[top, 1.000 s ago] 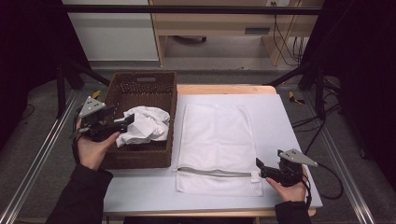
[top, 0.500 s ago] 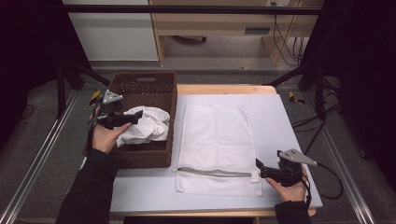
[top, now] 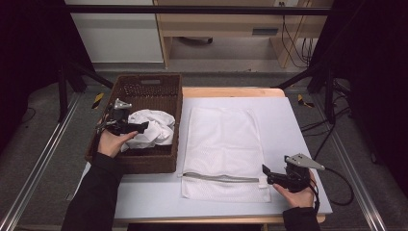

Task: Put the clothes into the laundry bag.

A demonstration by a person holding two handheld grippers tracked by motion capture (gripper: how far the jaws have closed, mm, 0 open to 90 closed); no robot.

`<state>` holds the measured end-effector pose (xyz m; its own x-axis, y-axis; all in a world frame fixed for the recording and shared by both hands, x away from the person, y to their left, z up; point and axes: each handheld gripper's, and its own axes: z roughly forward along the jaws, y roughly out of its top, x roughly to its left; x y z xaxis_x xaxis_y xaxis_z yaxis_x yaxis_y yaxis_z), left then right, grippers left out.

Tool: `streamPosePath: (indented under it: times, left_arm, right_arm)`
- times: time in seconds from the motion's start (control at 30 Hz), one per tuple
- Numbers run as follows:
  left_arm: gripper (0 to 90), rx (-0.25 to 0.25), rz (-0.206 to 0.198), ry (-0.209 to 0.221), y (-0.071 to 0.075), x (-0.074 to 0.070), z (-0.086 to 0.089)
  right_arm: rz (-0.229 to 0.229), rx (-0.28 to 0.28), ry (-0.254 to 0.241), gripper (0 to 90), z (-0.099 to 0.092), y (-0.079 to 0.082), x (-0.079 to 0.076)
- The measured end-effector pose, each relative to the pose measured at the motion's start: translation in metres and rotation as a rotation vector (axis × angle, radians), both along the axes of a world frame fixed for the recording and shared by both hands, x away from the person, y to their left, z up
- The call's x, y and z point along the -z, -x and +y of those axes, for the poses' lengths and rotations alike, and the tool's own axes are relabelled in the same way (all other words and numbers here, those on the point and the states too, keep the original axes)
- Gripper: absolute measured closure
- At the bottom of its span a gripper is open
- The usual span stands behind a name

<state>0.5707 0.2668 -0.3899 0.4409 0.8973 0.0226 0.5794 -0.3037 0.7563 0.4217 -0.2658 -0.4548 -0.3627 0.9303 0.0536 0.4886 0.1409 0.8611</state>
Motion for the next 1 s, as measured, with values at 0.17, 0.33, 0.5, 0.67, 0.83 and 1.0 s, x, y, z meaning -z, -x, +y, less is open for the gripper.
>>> streamPosePath:
  times: [0.17, 0.33, 0.5, 0.67, 0.83, 1.0]
  left_arm:
    - [8.7, 0.028, 0.029, -0.012, -0.001, 0.004, -0.003]
    - [6.0, 0.04, 0.099, -0.088, -0.007, 0.013, -0.012]
    - [3.1, 0.051, 0.123, -0.106, -0.011, 0.02, -0.015]
    - [0.0, 0.112, 0.197, -0.176, -0.014, 0.033, -0.022]
    - [0.0, 0.138, 0.223, -0.192, -0.017, 0.04, -0.022]
    - [0.0, 0.167, 0.248, -0.219, -0.019, 0.048, -0.025]
  right_arm:
    - [0.001, -0.003, 0.007, 8.1, 0.0, -0.001, 0.001]
    - [0.016, -0.008, 0.009, 6.8, 0.001, -0.002, 0.002]
    - [0.022, -0.015, 0.015, 5.9, 0.002, -0.003, 0.003]
    - [0.032, -0.02, 0.017, 5.3, 0.003, -0.003, 0.005]
    - [0.033, -0.024, 0.019, 5.3, 0.004, -0.003, 0.005]
    - [0.035, -0.03, 0.027, 5.5, 0.004, -0.005, 0.007]
